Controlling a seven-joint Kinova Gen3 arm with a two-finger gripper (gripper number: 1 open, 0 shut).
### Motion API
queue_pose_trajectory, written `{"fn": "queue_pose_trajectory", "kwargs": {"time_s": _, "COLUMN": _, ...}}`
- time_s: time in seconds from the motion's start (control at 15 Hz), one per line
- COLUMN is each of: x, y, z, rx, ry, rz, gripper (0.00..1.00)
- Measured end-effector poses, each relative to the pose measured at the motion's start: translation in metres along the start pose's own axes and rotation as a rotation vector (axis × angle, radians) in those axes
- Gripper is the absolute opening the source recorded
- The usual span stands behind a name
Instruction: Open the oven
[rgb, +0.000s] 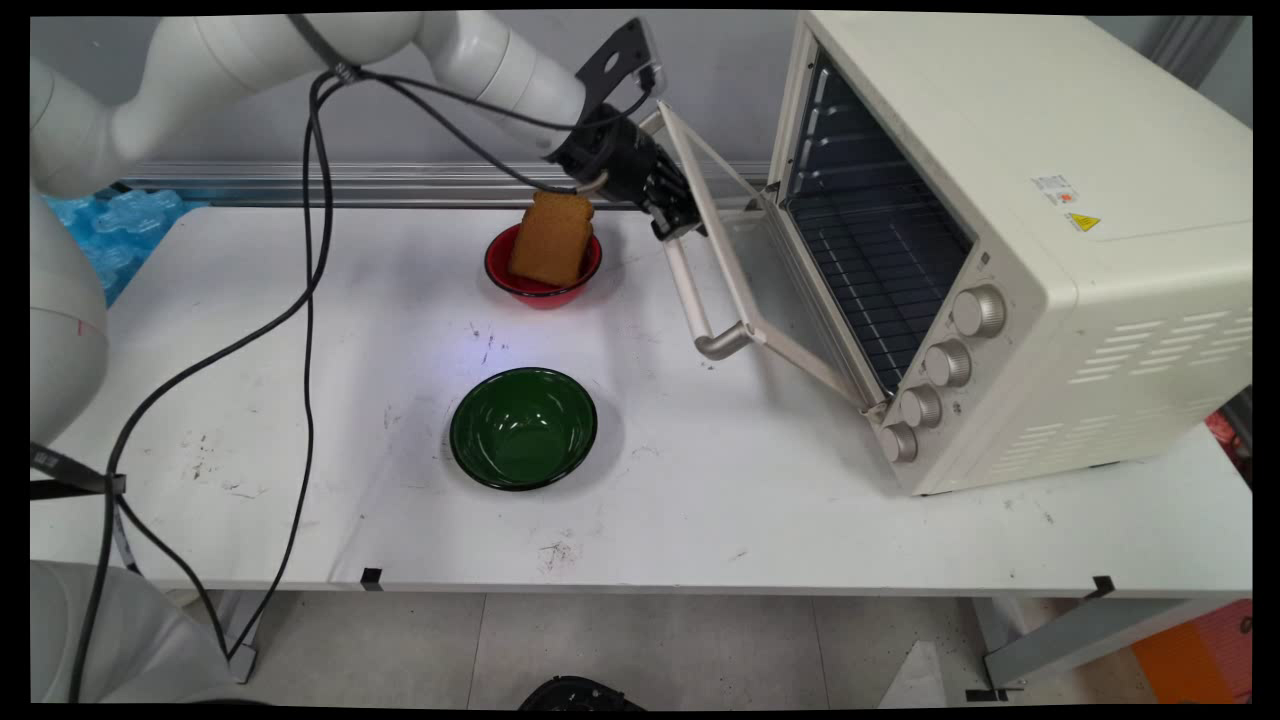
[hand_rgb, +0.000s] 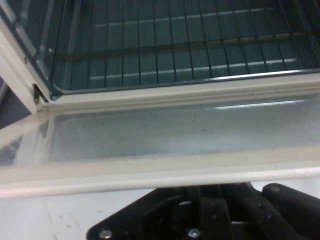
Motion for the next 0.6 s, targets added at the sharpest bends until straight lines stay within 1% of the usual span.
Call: {"fn": "queue_pose_trajectory", "kwargs": {"time_s": 0.6, "x": -0.047, "y": 0.006, "z": 0.006, "rx": -0.002, "ry": 0.04, "rz": -0.029, "gripper": 0.0}}
